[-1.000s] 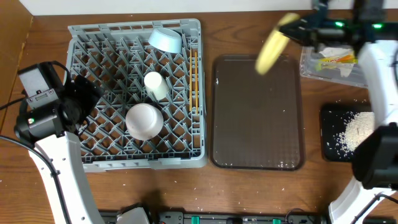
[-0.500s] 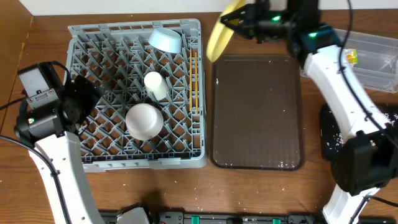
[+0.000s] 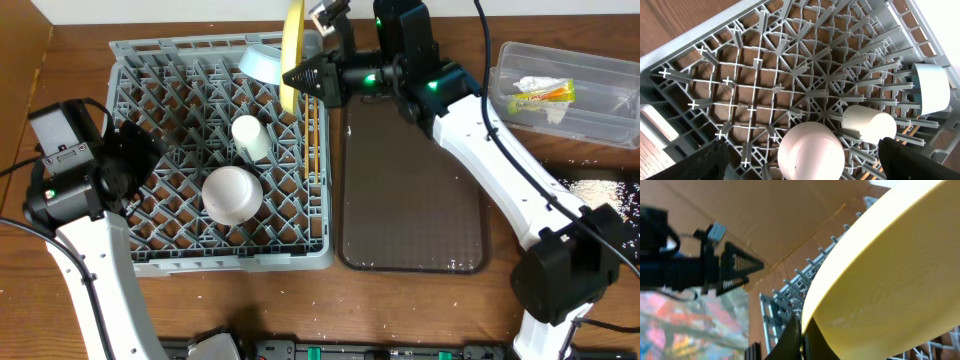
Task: Sort waste into correct bins and load items into the dishwasher
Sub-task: 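Carry the yellow plate left and lower it into the rack's right slots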
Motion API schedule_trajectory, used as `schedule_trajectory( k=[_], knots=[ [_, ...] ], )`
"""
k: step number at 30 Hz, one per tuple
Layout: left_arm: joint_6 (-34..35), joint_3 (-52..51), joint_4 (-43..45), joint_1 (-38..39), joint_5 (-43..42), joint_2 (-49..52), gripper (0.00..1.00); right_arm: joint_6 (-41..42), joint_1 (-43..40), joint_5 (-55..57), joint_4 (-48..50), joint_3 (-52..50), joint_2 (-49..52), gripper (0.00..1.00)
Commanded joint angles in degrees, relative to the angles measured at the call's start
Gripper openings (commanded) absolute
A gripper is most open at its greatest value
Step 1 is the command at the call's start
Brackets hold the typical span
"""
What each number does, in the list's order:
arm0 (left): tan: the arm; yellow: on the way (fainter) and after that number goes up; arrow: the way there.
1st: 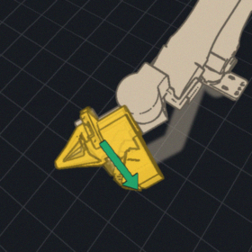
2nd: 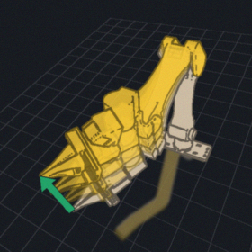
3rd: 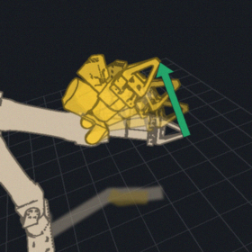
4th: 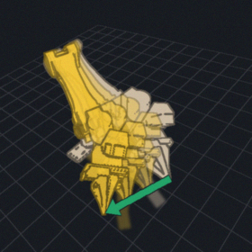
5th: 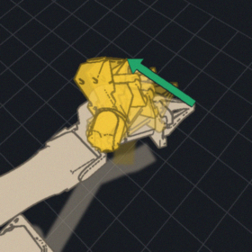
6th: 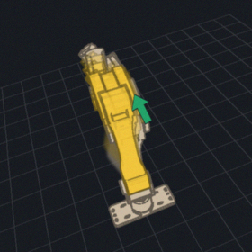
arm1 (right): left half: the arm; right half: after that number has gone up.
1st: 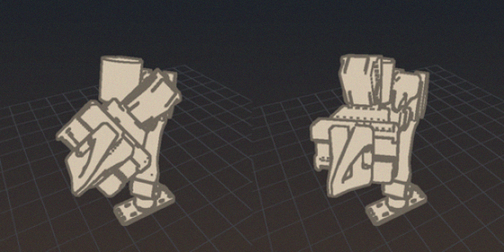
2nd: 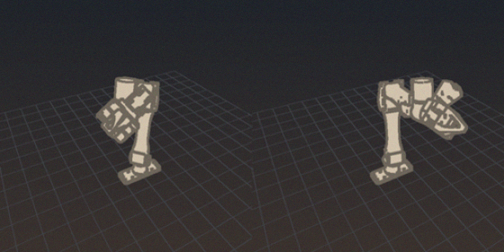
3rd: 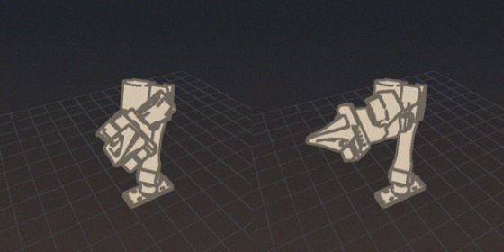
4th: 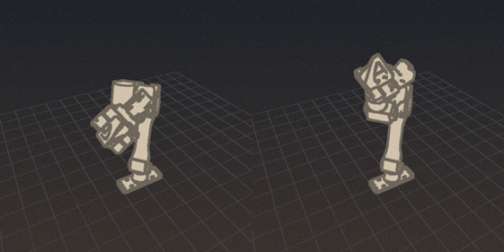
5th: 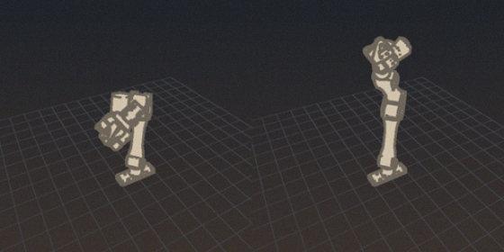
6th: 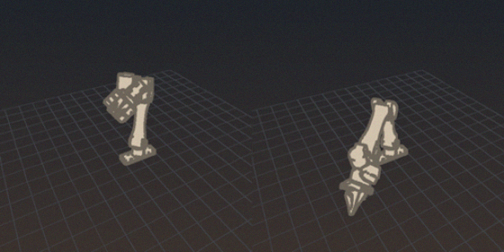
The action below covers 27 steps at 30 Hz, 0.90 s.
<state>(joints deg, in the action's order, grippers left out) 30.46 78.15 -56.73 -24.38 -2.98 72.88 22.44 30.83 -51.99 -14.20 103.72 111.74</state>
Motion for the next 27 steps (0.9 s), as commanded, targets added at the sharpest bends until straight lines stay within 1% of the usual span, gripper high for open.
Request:
schedule_trajectory(
  k=[1, 6, 12, 18, 22, 23, 24, 27],
  knots=[
    [0.50, 0.33, -0.13, -0.20, 0.68, 0.13, 0.96, -5.33, -0.07, -6.91, -0.09, 0.52, 3.74, 0.01],
    [0.50, 0.33, -0.13, -0.20, 0.68, 0.13, 0.96, -4.46, -0.46, -6.62, -1.16, 0.52, 6.29, 0.01],
    [0.50, 0.33, -0.13, -0.20, 0.68, 0.13, 0.96, -4.50, -0.44, 1.51, -5.40, 0.52, 6.38, 0.01],
    [0.50, 0.33, -0.13, -0.20, 0.68, 0.13, 0.96, -4.50, -0.92, 1.99, -5.75, 0.52, 6.38, 0.01],
    [0.50, 0.33, -0.13, -0.20, 0.68, 0.13, 0.96, -4.96, -0.83, 2.03, -7.87, 0.52, 6.38, 0.02],
    [0.50, 0.33, -0.13, -0.20, 0.68, 0.13, 0.96, -4.94, -0.79, 2.05, -8.20, 0.52, 6.38, 0.05],
    [0.50, 0.33, -0.13, -0.20, 0.68, 0.13, 0.96, -4.94, -0.76, 2.08, -8.57, 0.52, 6.38, 0.15],
    [0.50, 0.33, -0.13, -0.20, 0.68, 0.13, 0.96, -4.87, -0.81, 2.71, -8.87, 0.52, 6.38, 0.39]
  ],
)
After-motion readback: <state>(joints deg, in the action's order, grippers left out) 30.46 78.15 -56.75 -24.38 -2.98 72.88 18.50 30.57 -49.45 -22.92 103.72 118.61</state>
